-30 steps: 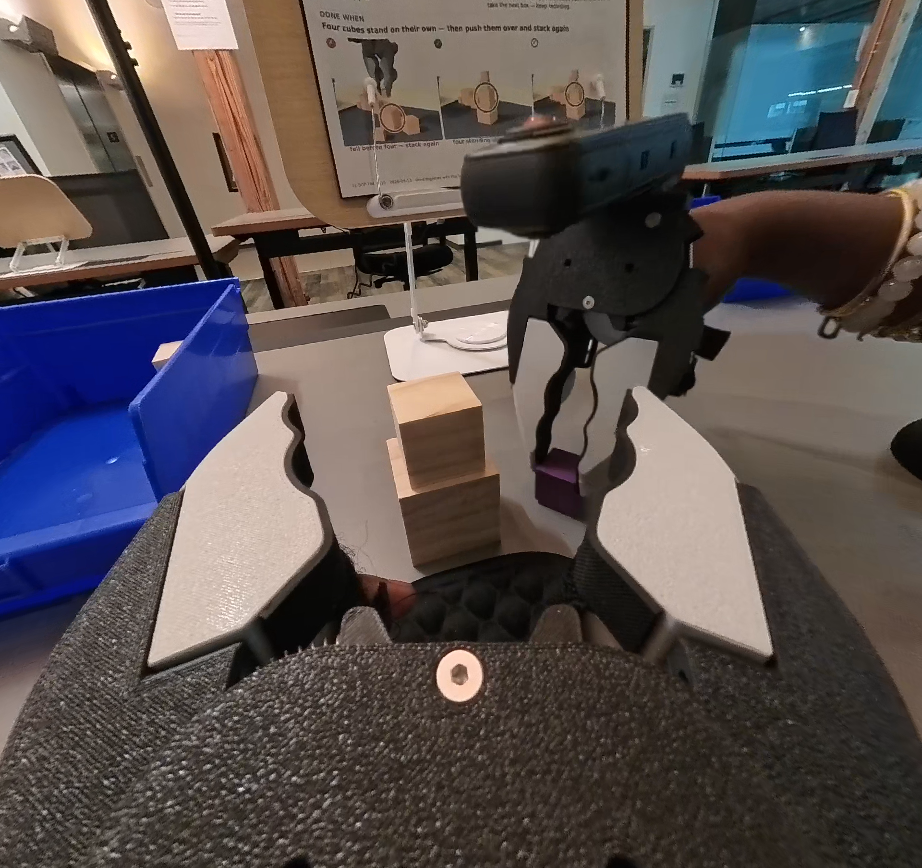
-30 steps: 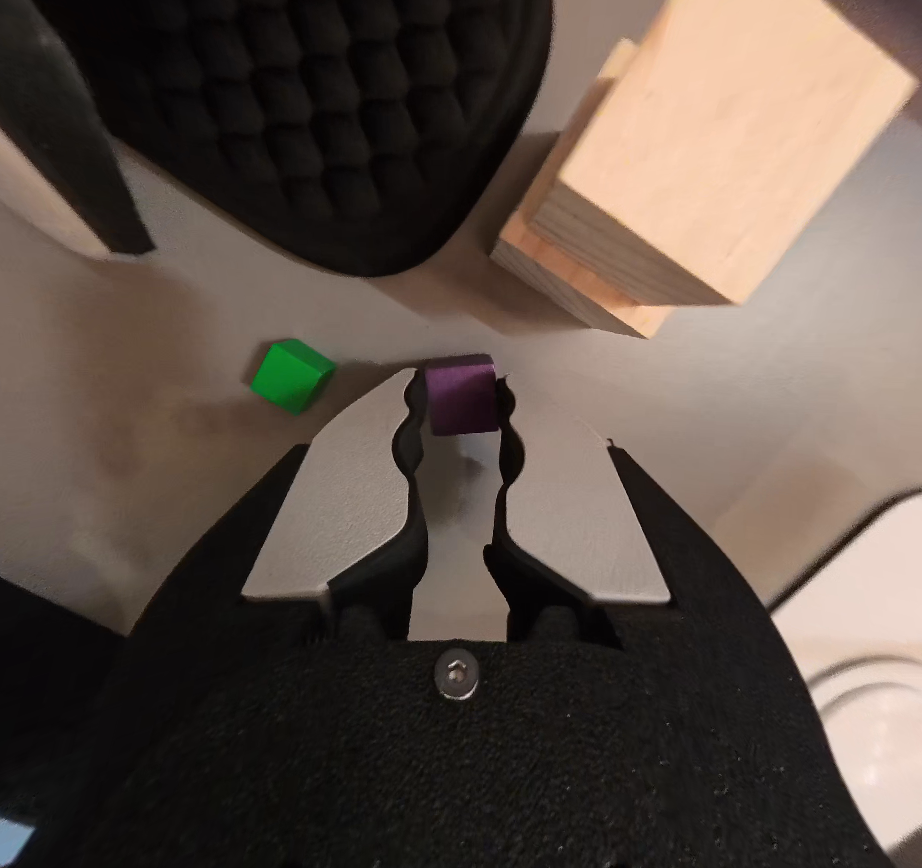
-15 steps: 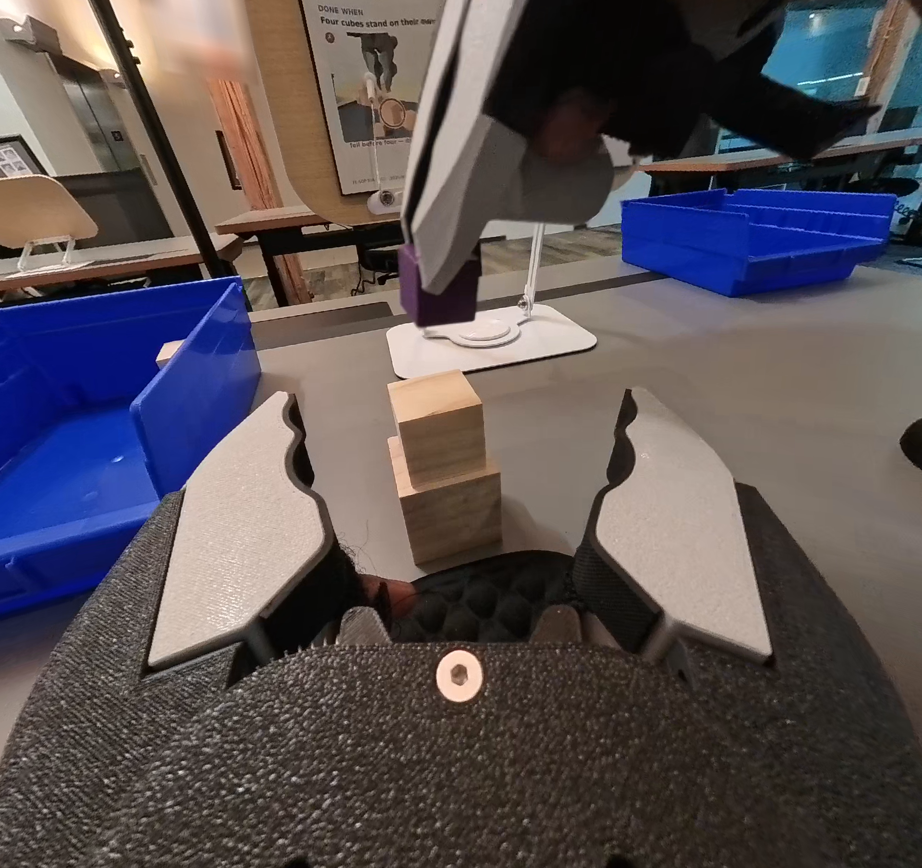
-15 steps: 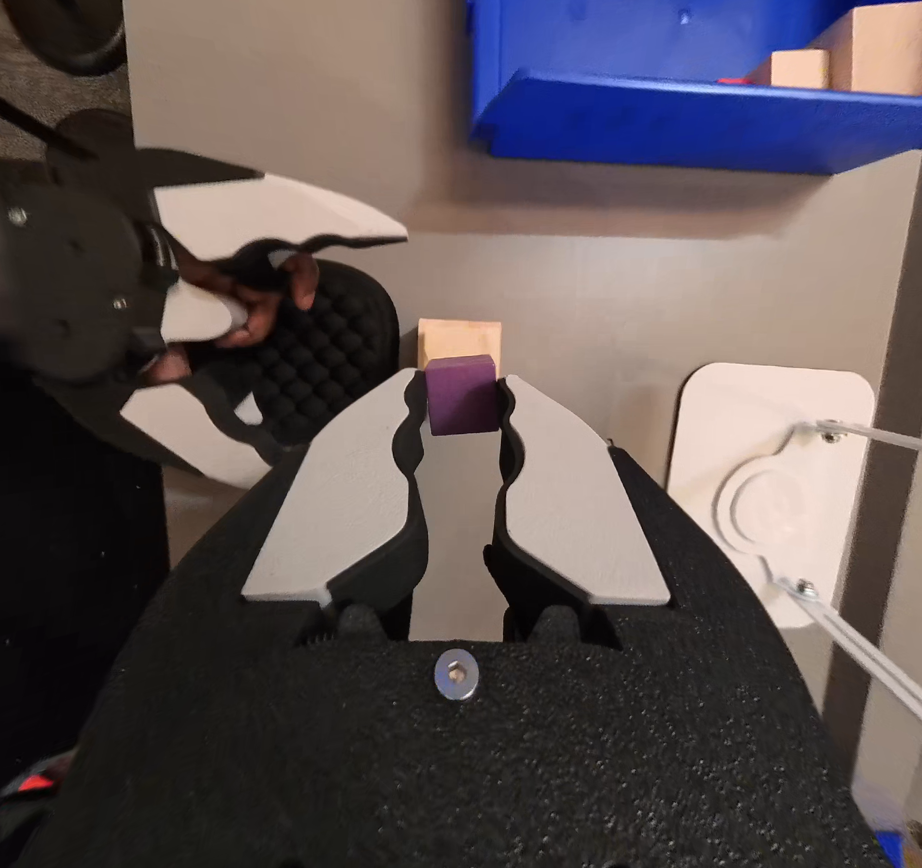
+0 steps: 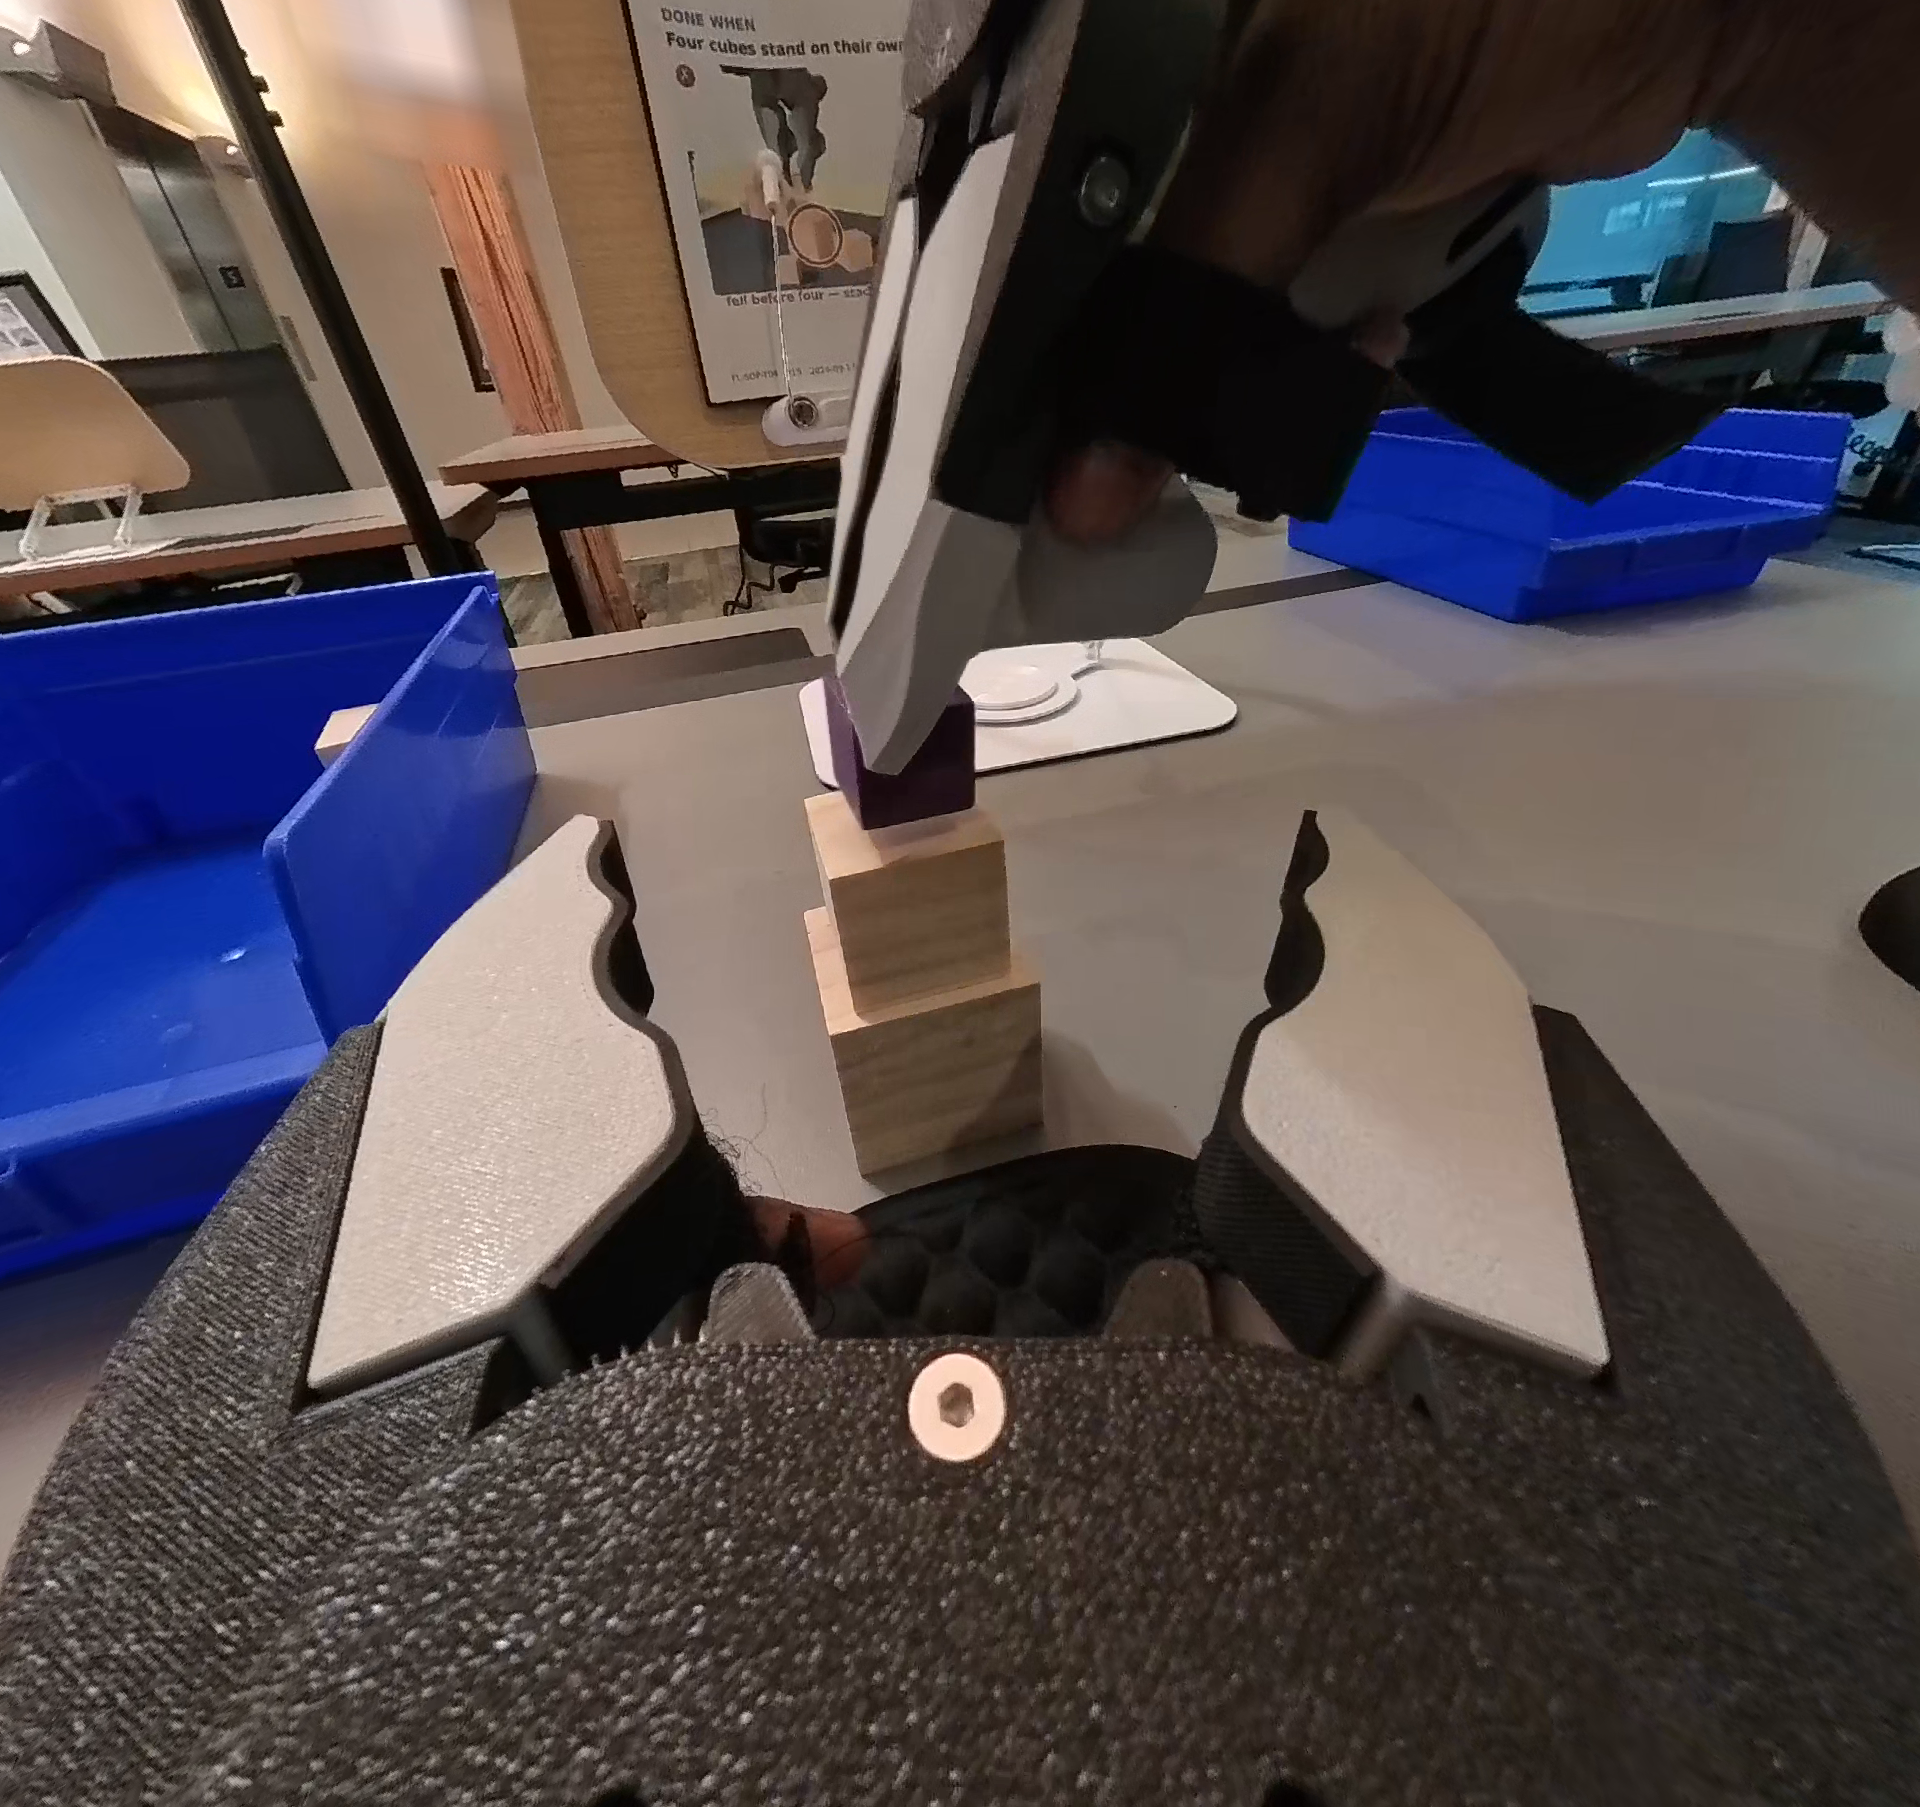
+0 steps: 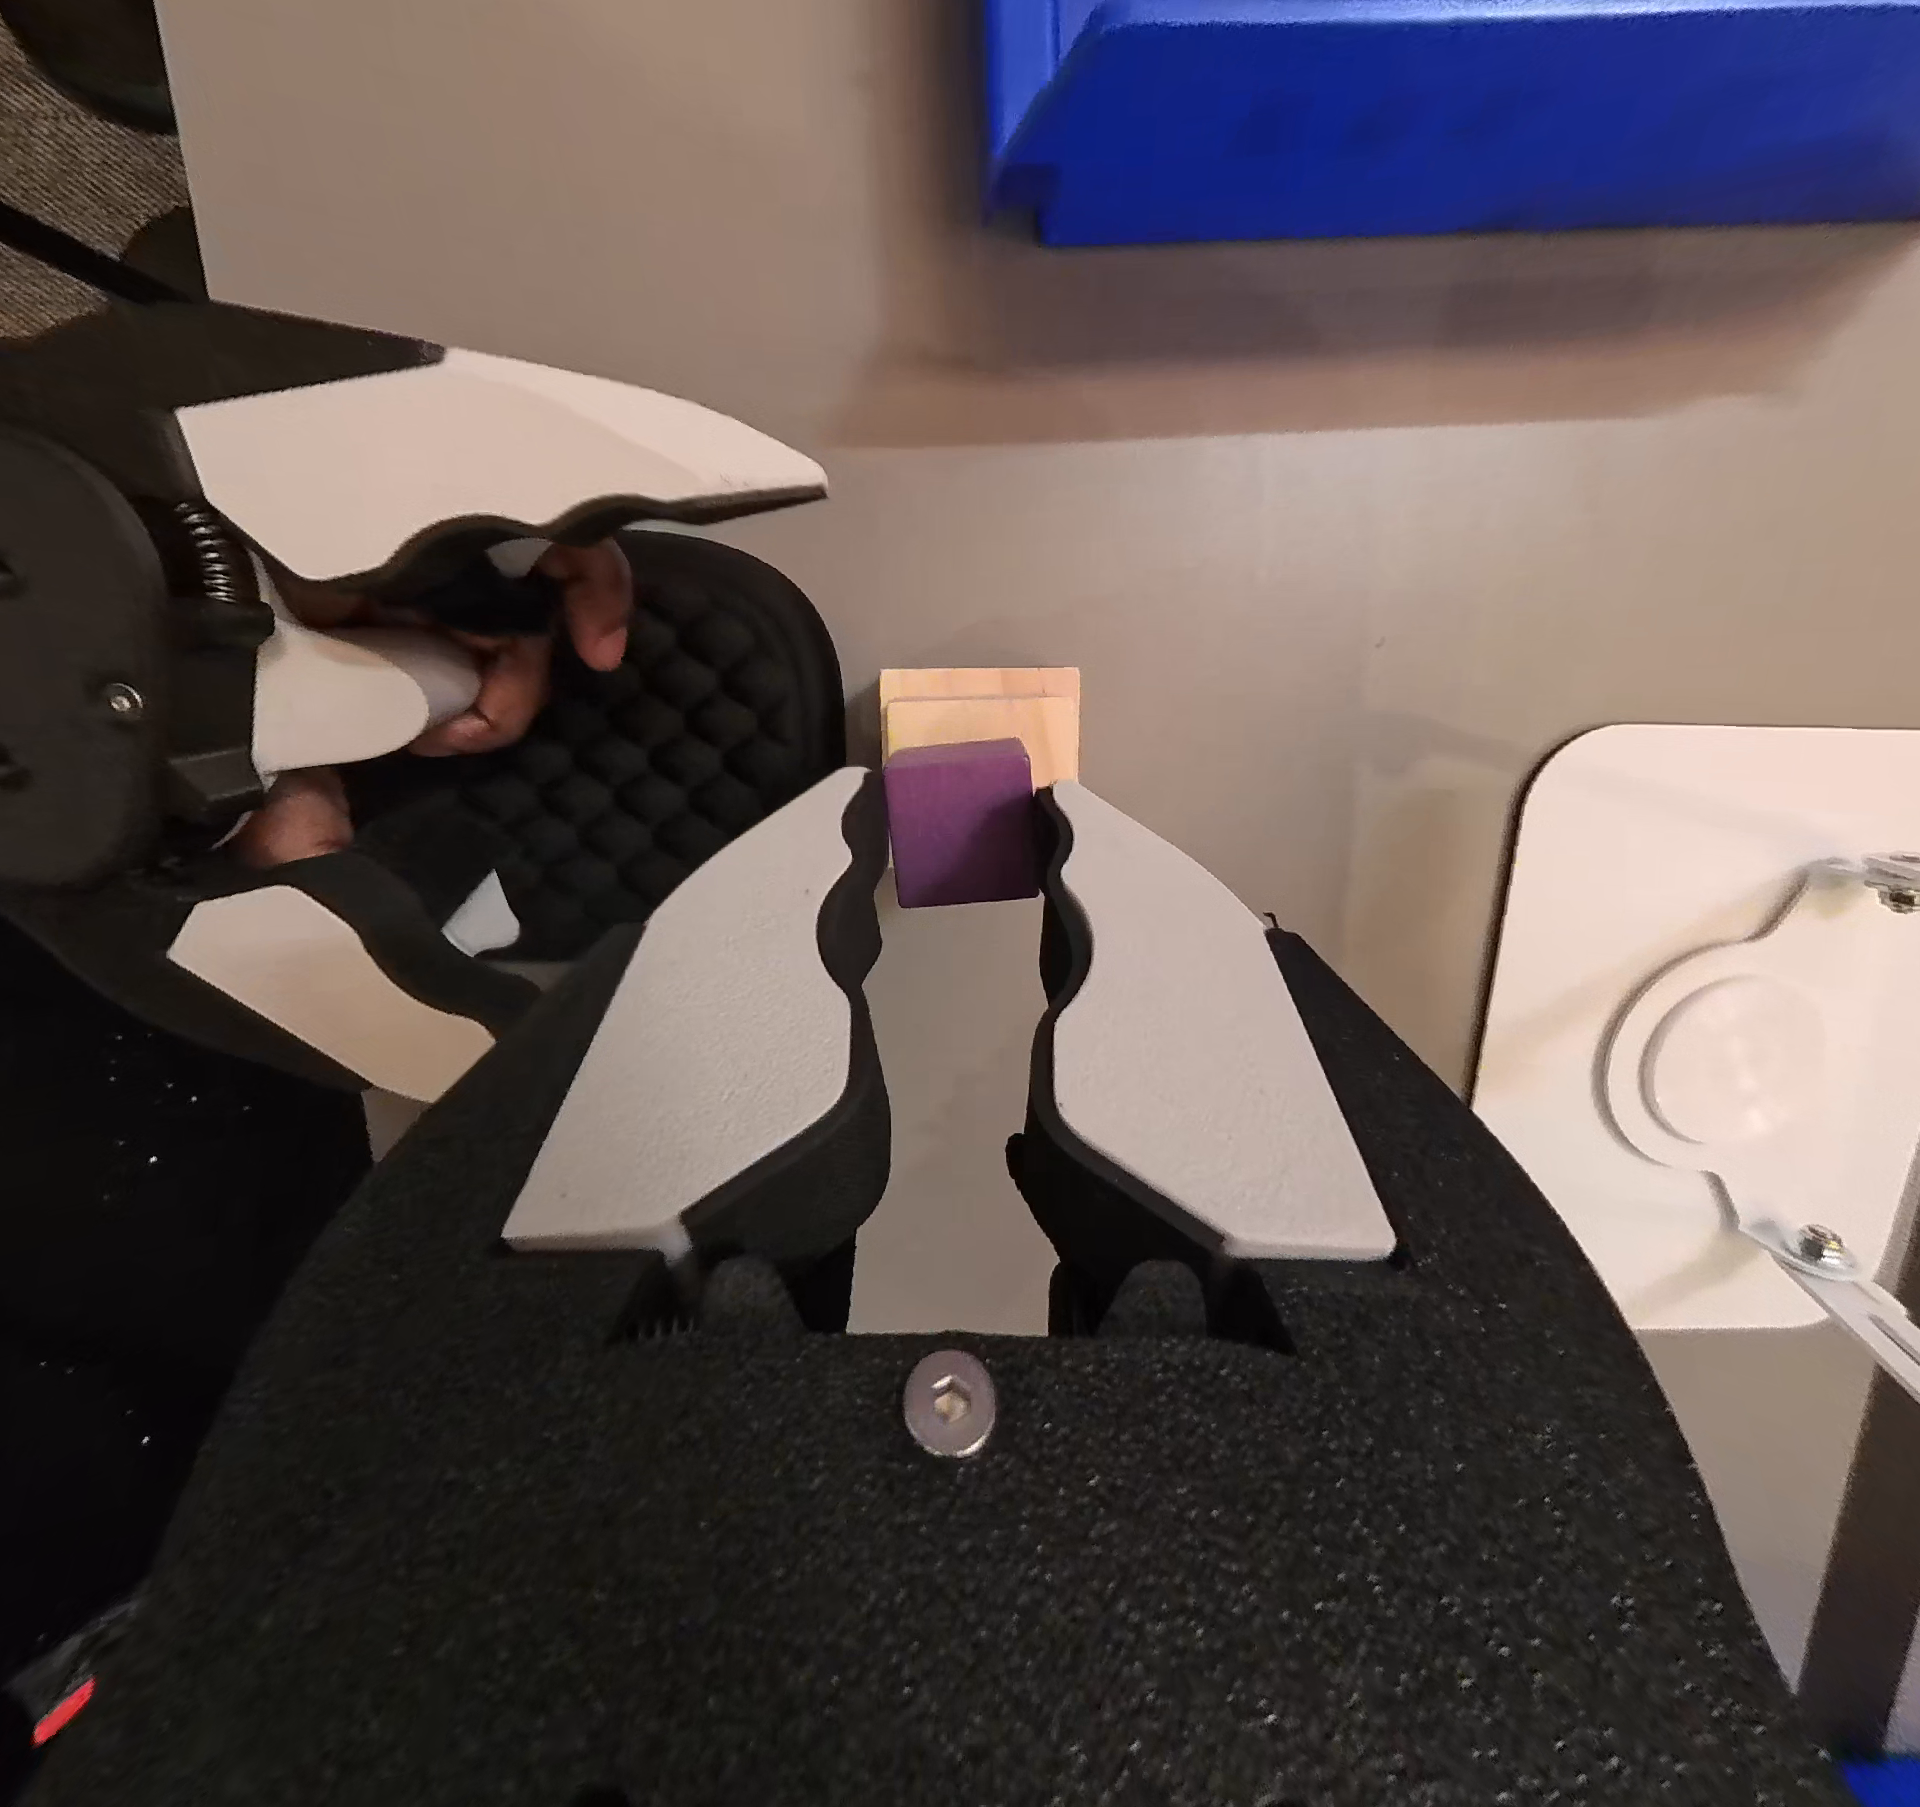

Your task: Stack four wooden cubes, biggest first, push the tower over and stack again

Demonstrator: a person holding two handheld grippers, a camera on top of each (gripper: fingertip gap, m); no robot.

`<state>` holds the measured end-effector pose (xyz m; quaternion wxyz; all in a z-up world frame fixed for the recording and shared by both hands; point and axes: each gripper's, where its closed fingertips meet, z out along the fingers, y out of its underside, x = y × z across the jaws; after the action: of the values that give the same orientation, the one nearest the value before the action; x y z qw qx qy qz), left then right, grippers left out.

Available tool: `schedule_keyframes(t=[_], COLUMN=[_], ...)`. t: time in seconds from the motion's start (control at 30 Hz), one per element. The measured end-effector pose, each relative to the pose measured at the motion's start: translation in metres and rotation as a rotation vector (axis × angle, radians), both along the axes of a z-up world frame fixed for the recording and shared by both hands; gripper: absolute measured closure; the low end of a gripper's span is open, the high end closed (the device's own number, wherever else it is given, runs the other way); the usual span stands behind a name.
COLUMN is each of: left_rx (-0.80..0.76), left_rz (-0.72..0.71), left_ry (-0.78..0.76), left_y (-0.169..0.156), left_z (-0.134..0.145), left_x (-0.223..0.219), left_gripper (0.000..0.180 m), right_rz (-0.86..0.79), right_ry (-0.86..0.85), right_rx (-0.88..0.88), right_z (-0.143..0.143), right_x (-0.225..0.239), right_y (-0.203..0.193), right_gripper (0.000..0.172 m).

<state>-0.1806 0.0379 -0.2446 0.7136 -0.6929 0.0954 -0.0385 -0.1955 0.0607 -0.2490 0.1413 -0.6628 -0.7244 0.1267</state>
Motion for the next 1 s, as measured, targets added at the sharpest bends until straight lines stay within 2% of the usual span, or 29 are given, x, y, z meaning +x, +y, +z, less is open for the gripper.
schedule_keyframes(t=[0.57, 0.8, 0.9, 1.0], left_rx=[0.002, 0.003, 0.003, 0.003], left_rz=[0.002, 0.002, 0.003, 0.003], left_ry=[0.009, 0.005, 0.002, 0.000], left_y=[0.000, 0.000, 0.000, 0.000], left_z=[0.000, 0.000, 0.000, 0.000], left_x=[0.001, 0.000, 0.000, 0.000], left_gripper=[0.063, 0.063, 0.063, 0.063], right_rz=[-0.015, -0.031, -0.045, -0.051], right_ry=[0.010, 0.081, 0.147, 0.226], right_rx=[-0.018, 0.021, 0.050, 0.056], right_z=[-0.008, 0.007, 0.023, 0.040], right_x=[-0.002, -0.002, 0.003, 0.016], right_y=[0.004, 0.006, 0.010, 0.010], right_gripper=[0.145, 0.110, 0.101, 0.100])
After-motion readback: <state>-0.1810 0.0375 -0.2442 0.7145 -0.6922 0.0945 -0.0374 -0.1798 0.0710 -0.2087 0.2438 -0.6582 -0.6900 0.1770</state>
